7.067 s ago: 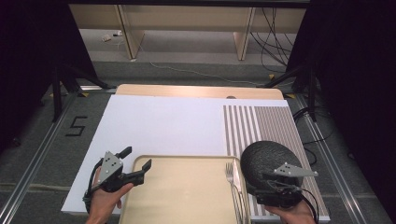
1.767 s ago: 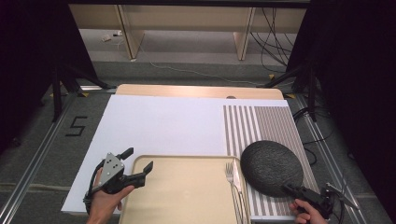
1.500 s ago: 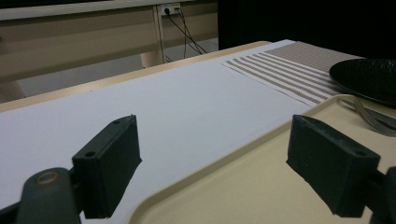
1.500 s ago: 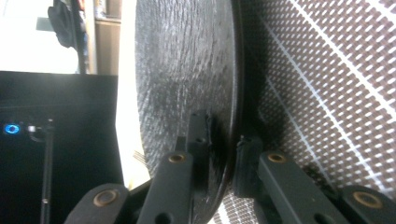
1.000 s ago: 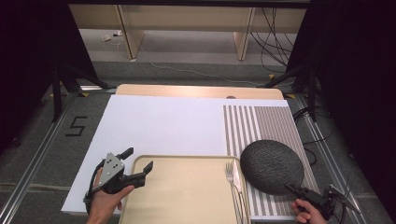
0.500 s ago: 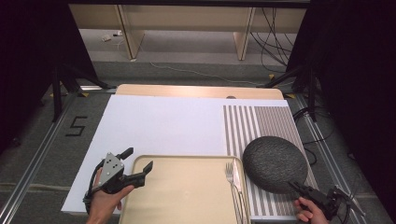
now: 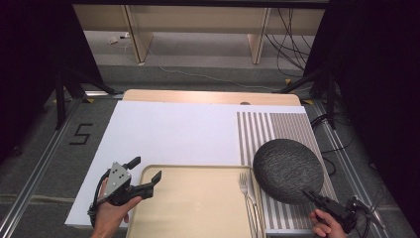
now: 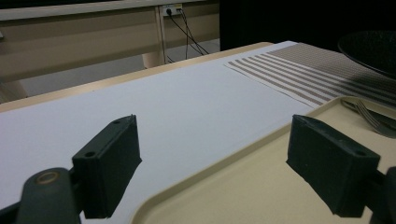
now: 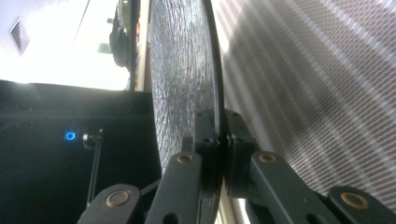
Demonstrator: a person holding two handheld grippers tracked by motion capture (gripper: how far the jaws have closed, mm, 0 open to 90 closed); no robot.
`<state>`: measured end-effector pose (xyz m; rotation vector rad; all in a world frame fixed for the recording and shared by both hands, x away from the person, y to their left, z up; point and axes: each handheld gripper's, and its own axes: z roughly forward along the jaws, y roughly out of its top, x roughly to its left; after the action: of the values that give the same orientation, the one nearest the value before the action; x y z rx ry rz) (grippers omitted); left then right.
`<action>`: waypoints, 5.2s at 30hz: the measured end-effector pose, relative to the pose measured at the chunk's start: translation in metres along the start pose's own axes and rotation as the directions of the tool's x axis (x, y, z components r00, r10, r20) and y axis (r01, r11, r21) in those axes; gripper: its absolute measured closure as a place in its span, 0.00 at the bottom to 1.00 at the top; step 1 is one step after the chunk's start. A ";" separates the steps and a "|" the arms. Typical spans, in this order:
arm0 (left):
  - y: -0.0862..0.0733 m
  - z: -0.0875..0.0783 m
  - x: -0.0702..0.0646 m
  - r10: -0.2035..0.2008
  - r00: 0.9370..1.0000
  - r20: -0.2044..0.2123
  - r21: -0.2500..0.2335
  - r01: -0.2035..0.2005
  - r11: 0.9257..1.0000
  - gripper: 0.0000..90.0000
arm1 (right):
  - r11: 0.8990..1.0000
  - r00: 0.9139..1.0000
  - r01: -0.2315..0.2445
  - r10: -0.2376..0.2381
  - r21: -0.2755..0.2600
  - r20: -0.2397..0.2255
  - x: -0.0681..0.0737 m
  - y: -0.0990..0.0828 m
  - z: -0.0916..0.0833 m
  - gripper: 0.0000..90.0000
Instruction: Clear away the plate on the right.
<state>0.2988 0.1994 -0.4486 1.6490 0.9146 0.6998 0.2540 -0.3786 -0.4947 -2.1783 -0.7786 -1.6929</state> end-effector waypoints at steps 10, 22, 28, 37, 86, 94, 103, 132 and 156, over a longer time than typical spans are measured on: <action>0.000 0.000 0.001 -0.001 1.000 0.000 -0.002 0.001 1.000 0.19 | 0.997 0.999 0.041 -0.039 0.060 -0.034 0.010 -0.014 0.008 0.96; 0.000 -0.001 0.001 -0.001 1.000 -0.003 -0.003 0.001 1.000 0.19 | 0.986 0.995 0.074 -0.065 0.147 -0.069 0.022 -0.039 0.022 0.96; 0.000 -0.001 0.001 0.000 1.000 -0.002 -0.004 0.000 1.000 0.19 | 0.975 0.994 0.092 -0.077 0.202 -0.081 0.025 -0.054 0.031 0.96; 0.000 -0.001 0.001 0.003 1.000 0.001 -0.004 -0.003 1.000 0.19 | 0.953 0.988 0.150 -0.132 0.262 -0.085 0.028 -0.071 0.042 0.96; 0.000 0.000 0.001 0.001 1.000 -0.001 -0.002 -0.001 1.000 0.19 | 0.820 0.983 0.177 -0.178 0.544 -0.050 0.036 -0.132 0.088 0.96; 0.000 0.000 0.001 0.004 1.000 0.002 -0.002 -0.004 1.000 0.19 | 0.817 0.980 0.178 -0.199 0.548 -0.021 0.036 -0.138 0.096 0.96; 0.000 0.000 0.001 0.002 1.000 0.003 -0.003 -0.002 1.000 0.19 | 0.800 0.976 0.183 -0.216 0.572 -0.010 0.035 -0.142 0.100 0.95; 0.000 0.000 0.000 0.000 1.000 0.003 -0.001 0.000 1.000 0.19 | 0.764 0.955 0.224 -0.295 0.605 0.019 0.041 -0.140 0.105 0.84; 0.000 0.000 0.000 0.000 1.000 0.001 -0.003 0.000 1.000 0.19 | 0.714 0.915 0.295 -0.402 0.635 0.026 0.052 -0.142 0.104 0.52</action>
<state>0.2988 0.1998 -0.4490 1.6469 0.9126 0.6994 0.2662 -0.1961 -0.4896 -1.7668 -1.6230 -1.1383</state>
